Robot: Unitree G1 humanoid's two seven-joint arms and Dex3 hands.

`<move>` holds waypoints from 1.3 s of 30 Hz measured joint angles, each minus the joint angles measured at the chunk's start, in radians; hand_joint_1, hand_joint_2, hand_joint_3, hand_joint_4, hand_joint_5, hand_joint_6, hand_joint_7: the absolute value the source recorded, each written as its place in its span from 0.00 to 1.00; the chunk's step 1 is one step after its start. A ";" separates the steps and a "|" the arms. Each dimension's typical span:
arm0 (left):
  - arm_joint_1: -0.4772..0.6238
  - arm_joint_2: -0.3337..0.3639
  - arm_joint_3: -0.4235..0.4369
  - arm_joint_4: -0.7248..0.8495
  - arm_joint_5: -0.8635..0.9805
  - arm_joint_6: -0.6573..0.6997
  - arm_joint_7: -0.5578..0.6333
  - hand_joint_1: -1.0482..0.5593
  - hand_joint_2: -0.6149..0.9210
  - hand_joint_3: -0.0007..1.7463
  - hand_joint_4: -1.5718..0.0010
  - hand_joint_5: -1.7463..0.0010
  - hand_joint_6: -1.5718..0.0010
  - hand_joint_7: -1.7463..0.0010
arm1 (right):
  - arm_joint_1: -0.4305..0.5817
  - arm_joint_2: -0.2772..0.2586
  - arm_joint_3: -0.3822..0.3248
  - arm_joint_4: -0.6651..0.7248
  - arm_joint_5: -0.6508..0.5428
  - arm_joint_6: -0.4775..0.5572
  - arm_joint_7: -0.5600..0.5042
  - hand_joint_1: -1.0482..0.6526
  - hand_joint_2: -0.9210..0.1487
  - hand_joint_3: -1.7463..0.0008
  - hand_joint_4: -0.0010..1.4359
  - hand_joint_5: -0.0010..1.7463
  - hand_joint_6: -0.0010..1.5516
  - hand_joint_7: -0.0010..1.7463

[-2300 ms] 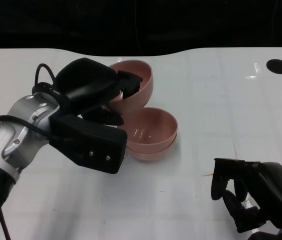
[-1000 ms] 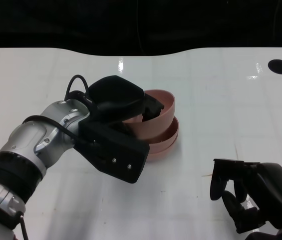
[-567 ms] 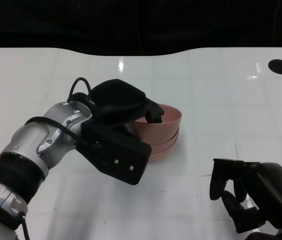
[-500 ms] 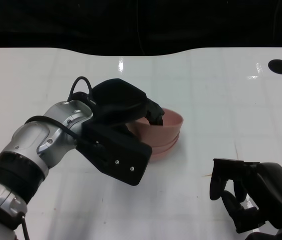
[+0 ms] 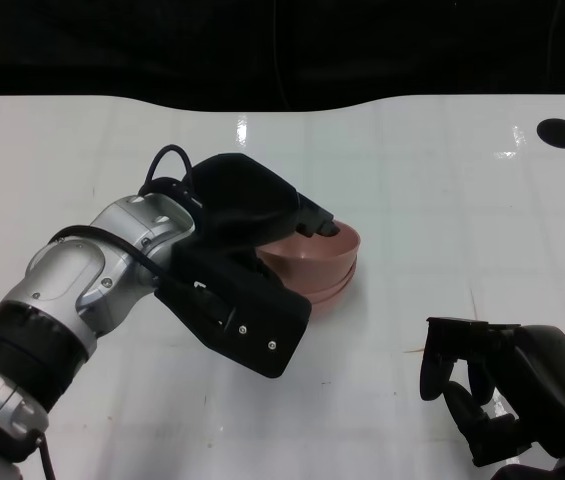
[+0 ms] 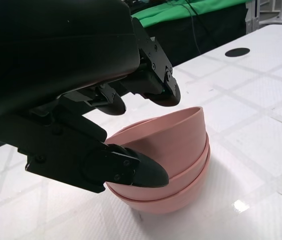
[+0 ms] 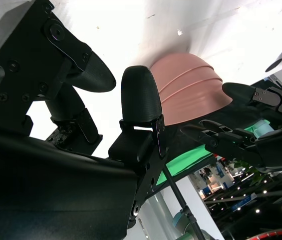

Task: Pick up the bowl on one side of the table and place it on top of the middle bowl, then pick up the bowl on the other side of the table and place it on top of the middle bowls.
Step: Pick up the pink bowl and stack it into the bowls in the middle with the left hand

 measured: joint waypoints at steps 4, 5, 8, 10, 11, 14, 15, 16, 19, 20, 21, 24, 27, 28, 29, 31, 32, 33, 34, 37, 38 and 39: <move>0.028 0.006 -0.005 -0.004 0.019 0.000 0.029 0.22 1.00 0.19 0.75 0.91 0.73 1.00 | 0.000 0.000 0.000 0.000 0.000 0.000 0.000 0.58 0.74 0.08 0.67 1.00 0.55 0.86; 0.035 0.006 -0.007 -0.004 0.022 -0.001 0.035 0.21 1.00 0.20 0.76 0.92 0.74 1.00 | 0.000 0.000 0.000 -0.001 0.000 0.000 0.000 0.58 0.74 0.08 0.67 1.00 0.56 0.86; 0.053 0.010 -0.007 -0.011 0.025 0.000 0.042 0.21 1.00 0.21 0.77 0.92 0.77 1.00 | 0.000 0.000 0.000 -0.001 0.000 0.000 0.000 0.58 0.74 0.08 0.67 1.00 0.56 0.86; 0.068 0.013 -0.007 -0.022 0.025 0.000 0.042 0.20 1.00 0.22 0.78 0.93 0.79 1.00 | 0.000 0.000 0.000 -0.001 0.000 0.000 0.000 0.57 0.74 0.08 0.67 1.00 0.56 0.86; 0.074 0.017 -0.008 -0.027 0.029 0.000 0.043 0.20 1.00 0.23 0.78 0.93 0.80 1.00 | 0.000 0.000 0.000 -0.001 0.000 0.000 0.000 0.57 0.73 0.08 0.67 1.00 0.56 0.86; 0.087 0.027 -0.008 -0.038 0.035 0.000 0.049 0.19 1.00 0.23 0.81 0.94 0.84 1.00 | 0.000 0.000 0.000 -0.001 0.000 0.000 0.000 0.57 0.73 0.08 0.67 1.00 0.56 0.86; 0.093 0.028 -0.007 -0.039 0.036 0.001 0.051 0.19 1.00 0.24 0.82 0.95 0.85 1.00 | 0.000 0.000 0.000 -0.001 0.000 0.000 0.000 0.57 0.73 0.08 0.67 1.00 0.55 0.86; 0.100 0.029 -0.007 -0.042 0.036 0.002 0.054 0.19 1.00 0.24 0.85 0.96 0.87 1.00 | 0.000 0.000 0.000 -0.001 0.000 0.000 0.000 0.58 0.74 0.08 0.67 1.00 0.55 0.86; 0.124 0.030 -0.007 -0.050 0.036 0.007 0.055 0.19 1.00 0.23 0.89 0.98 0.90 1.00 | 0.000 0.000 0.000 -0.001 0.000 0.000 0.000 0.57 0.74 0.08 0.67 1.00 0.55 0.86; 0.131 0.030 -0.007 -0.050 0.036 0.007 0.055 0.19 1.00 0.23 0.90 0.98 0.91 1.00 | 0.000 0.000 0.000 -0.001 0.000 0.000 0.000 0.57 0.74 0.08 0.67 1.00 0.55 0.86; 0.135 0.030 -0.007 -0.050 0.036 0.007 0.055 0.19 1.00 0.24 0.91 0.98 0.91 1.00 | 0.000 0.000 0.000 -0.001 0.000 0.000 0.000 0.57 0.73 0.08 0.67 1.00 0.55 0.86; 0.139 0.031 -0.008 -0.050 0.042 0.014 0.055 0.19 1.00 0.24 0.93 0.99 0.93 1.00 | 0.000 0.000 0.000 -0.001 0.000 0.000 0.000 0.57 0.73 0.08 0.67 1.00 0.55 0.86; 0.144 0.031 -0.009 -0.050 0.045 0.020 0.055 0.19 1.00 0.25 0.94 1.00 0.94 1.00 | 0.000 0.000 0.000 -0.001 0.000 0.000 0.005 0.57 0.73 0.09 0.67 1.00 0.55 0.86; 0.145 0.031 -0.009 -0.050 0.045 0.021 0.055 0.19 1.00 0.25 0.94 1.00 0.94 1.00 | 0.000 0.000 0.000 -0.001 0.000 0.000 0.006 0.57 0.73 0.09 0.67 1.00 0.55 0.86; 0.146 0.031 -0.009 -0.050 0.044 0.021 0.055 0.19 1.00 0.26 0.94 1.00 0.94 1.00 | 0.000 0.000 0.000 -0.001 0.000 0.000 0.007 0.57 0.73 0.09 0.67 1.00 0.55 0.86; 0.147 0.031 -0.009 -0.051 0.042 0.021 0.055 0.18 1.00 0.26 0.94 1.00 0.94 1.00 | 0.000 0.000 0.000 -0.002 0.001 0.000 0.009 0.57 0.73 0.09 0.67 1.00 0.55 0.86; 0.148 0.031 -0.008 -0.053 0.040 0.022 0.055 0.19 1.00 0.26 0.95 1.00 0.94 1.00 | 0.000 0.000 0.000 -0.002 0.001 0.001 0.010 0.57 0.73 0.09 0.67 1.00 0.55 0.86; 0.150 0.031 -0.007 -0.056 0.039 0.022 0.057 0.18 1.00 0.27 0.96 1.00 0.95 1.00 | 0.000 0.000 -0.001 -0.002 0.001 0.001 0.012 0.57 0.73 0.09 0.67 1.00 0.55 0.86; 0.152 0.031 -0.004 -0.060 0.037 0.022 0.064 0.19 1.00 0.27 0.96 1.00 0.96 1.00 | 0.000 0.000 -0.001 -0.002 0.001 0.002 0.016 0.57 0.73 0.09 0.67 1.00 0.55 0.86; 0.159 0.031 0.018 -0.072 0.011 0.014 0.083 0.19 1.00 0.30 0.97 1.00 0.97 0.99 | 0.001 0.000 -0.001 -0.008 0.002 0.005 0.019 0.57 0.73 0.09 0.67 1.00 0.55 0.85; 0.161 0.031 0.029 -0.075 0.000 0.007 0.096 0.19 1.00 0.31 0.95 0.99 0.96 0.99 | 0.001 0.000 -0.001 -0.011 0.002 0.006 0.019 0.57 0.73 0.09 0.67 1.00 0.55 0.85; 0.164 0.032 0.041 -0.077 -0.009 -0.002 0.110 0.20 1.00 0.31 0.95 0.99 0.95 0.98 | 0.002 0.000 -0.002 -0.013 0.002 0.006 0.020 0.57 0.73 0.08 0.67 1.00 0.55 0.85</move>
